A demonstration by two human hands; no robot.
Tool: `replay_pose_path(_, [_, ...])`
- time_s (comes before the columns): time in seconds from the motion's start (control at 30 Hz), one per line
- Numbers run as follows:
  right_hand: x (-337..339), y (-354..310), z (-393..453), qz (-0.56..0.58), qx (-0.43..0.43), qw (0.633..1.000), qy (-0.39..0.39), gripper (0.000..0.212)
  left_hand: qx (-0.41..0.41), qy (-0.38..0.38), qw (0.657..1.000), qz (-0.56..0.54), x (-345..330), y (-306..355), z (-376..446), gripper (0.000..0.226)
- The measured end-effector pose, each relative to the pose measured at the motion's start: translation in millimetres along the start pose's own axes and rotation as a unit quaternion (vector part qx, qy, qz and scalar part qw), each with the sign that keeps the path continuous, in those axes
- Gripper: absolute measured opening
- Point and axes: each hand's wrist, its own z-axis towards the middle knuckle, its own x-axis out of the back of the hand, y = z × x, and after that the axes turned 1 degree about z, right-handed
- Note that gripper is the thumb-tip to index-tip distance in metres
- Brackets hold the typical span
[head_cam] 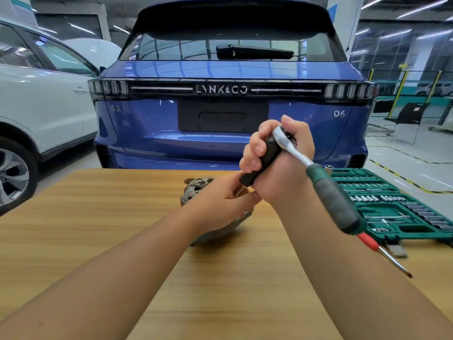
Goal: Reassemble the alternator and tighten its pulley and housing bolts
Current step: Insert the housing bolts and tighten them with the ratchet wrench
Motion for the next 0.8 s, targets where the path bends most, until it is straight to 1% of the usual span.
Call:
replay_pose_path(0.1, [3, -11, -12, 0.008, -0.035, 0.999, -0.027, 0.03, 0.021, -0.024, 0.991, -0.128, -15, 7, -11, 0.019])
replay_pose_path(0.17, [9, -16, -19, 0.009, -0.072, 0.997, -0.03, 0.031, 0.044, -0.012, 0.976, -0.213, -21, 12, -15, 0.023])
replay_pose_path(0.2, [13, -18, -22, -0.011, -0.088, 0.996, -0.026, 0.032, 0.053, 0.002, 0.974, -0.218, -23, 13, -17, 0.028])
replay_pose_path(0.27, [20, -23, -29, -0.118, -0.109, 0.987, -0.003, 0.037, 0.066, 0.033, 0.978, -0.194, -27, 13, -22, 0.034])
replay_pose_path(0.3, [22, -26, -32, -0.187, -0.127, 0.974, 0.018, 0.039, 0.072, 0.048, 0.98, -0.18, -29, 10, -25, 0.036])
replay_pose_path(0.37, [27, -34, -40, -0.292, -0.197, 0.934, 0.068, 0.041, 0.09, 0.076, 0.982, -0.147, -30, 1, -35, 0.04])
replay_pose_path(0.43, [31, -43, -50, -0.332, -0.268, 0.901, 0.083, 0.04, 0.103, 0.096, 0.981, -0.133, -31, -10, -46, 0.043])
replay_pose_path(0.5, [32, -50, -61, -0.353, -0.299, 0.885, 0.06, 0.037, 0.105, 0.113, 0.98, -0.128, -32, -18, -55, 0.041])
replay_pose_path(0.53, [33, -52, -67, -0.354, -0.303, 0.883, 0.048, 0.034, 0.102, 0.119, 0.98, -0.122, -33, -19, -58, 0.038])
replay_pose_path(0.7, [35, -56, -83, -0.276, -0.322, 0.905, 0.035, 0.032, 0.092, 0.1, 0.988, -0.076, -41, -18, -62, 0.036])
replay_pose_path(0.8, [41, -59, -87, -0.252, -0.323, 0.911, 0.048, 0.03, 0.085, 0.102, 0.99, -0.055, -46, -17, -57, 0.019])
